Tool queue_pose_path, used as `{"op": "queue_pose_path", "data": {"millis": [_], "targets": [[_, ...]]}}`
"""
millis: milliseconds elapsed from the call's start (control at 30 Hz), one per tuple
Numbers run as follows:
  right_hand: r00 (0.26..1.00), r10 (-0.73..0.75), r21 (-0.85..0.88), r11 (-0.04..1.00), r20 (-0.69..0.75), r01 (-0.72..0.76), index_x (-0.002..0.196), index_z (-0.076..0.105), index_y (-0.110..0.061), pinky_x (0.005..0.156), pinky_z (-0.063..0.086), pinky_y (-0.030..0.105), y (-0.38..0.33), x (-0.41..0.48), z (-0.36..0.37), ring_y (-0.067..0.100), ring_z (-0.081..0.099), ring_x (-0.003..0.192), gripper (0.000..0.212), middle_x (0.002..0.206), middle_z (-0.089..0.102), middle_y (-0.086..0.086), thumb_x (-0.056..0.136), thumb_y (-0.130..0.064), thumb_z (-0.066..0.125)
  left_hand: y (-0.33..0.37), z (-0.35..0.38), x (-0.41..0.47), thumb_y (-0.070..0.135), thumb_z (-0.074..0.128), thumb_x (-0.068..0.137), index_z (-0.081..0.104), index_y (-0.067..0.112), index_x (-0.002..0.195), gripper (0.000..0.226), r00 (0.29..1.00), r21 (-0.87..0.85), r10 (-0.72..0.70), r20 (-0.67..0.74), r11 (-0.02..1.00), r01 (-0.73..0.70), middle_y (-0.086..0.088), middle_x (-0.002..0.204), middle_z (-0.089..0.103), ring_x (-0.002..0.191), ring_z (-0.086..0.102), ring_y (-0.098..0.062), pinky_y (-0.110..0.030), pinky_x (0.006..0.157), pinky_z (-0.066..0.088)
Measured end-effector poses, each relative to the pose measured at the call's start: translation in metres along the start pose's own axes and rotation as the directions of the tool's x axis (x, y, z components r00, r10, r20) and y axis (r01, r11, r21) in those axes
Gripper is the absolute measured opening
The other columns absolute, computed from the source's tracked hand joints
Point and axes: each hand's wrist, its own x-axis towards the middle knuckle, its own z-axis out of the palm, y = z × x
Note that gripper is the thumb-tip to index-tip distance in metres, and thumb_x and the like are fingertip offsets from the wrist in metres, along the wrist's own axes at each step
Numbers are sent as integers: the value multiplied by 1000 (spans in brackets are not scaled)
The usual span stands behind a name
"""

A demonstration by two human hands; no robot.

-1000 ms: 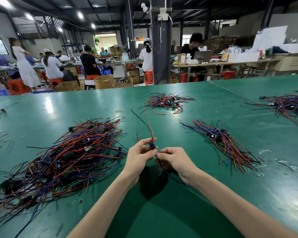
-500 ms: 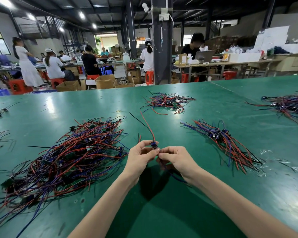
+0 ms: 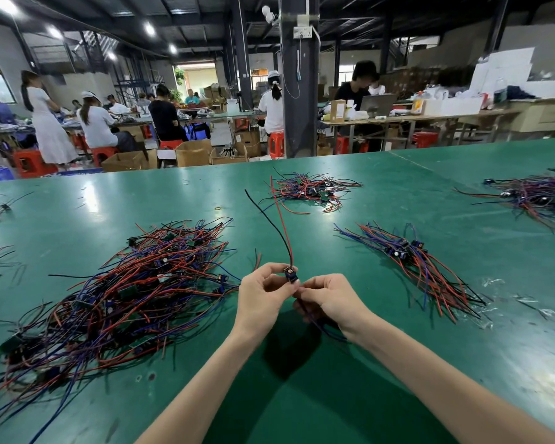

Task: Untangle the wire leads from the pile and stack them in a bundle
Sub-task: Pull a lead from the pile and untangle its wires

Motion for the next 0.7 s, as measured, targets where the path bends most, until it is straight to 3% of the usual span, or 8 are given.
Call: {"op": "queue_pose_path", "data": {"millis": [200, 367, 700], "targets": [[1000, 5, 34, 999, 24, -6, 74, 62, -2, 46, 49, 21, -2, -1, 2, 10, 56, 43, 15, 54, 64, 6, 89, -1, 61, 6, -5, 4, -6, 71, 77, 69, 16, 85, 23, 988, -194, -136, -78, 974, 119, 8, 63, 68, 60, 60, -4, -15, 67, 52], [999, -25, -28, 999, 30, 26, 72, 60, -4, 44, 48, 19, -1, -4, 7, 8, 54, 41, 19, 57, 60, 8, 90, 1, 58, 7, -9, 5, -5, 68, 81, 66, 13, 90, 20, 973, -252, -225, -55, 946, 205, -3, 68, 72, 66, 67, -11, -23, 72, 57], [997, -69, -57, 996, -23, 67, 72, 63, -5, 47, 48, 24, 0, 0, 4, 14, 56, 45, 20, 61, 63, 10, 91, -1, 58, 17, -2, 1, -4, 71, 78, 69, 14, 88, 20, 986, -240, -148, -76, 962, 126, -3, 66, 70, 66, 65, -15, -22, 70, 56]]}}
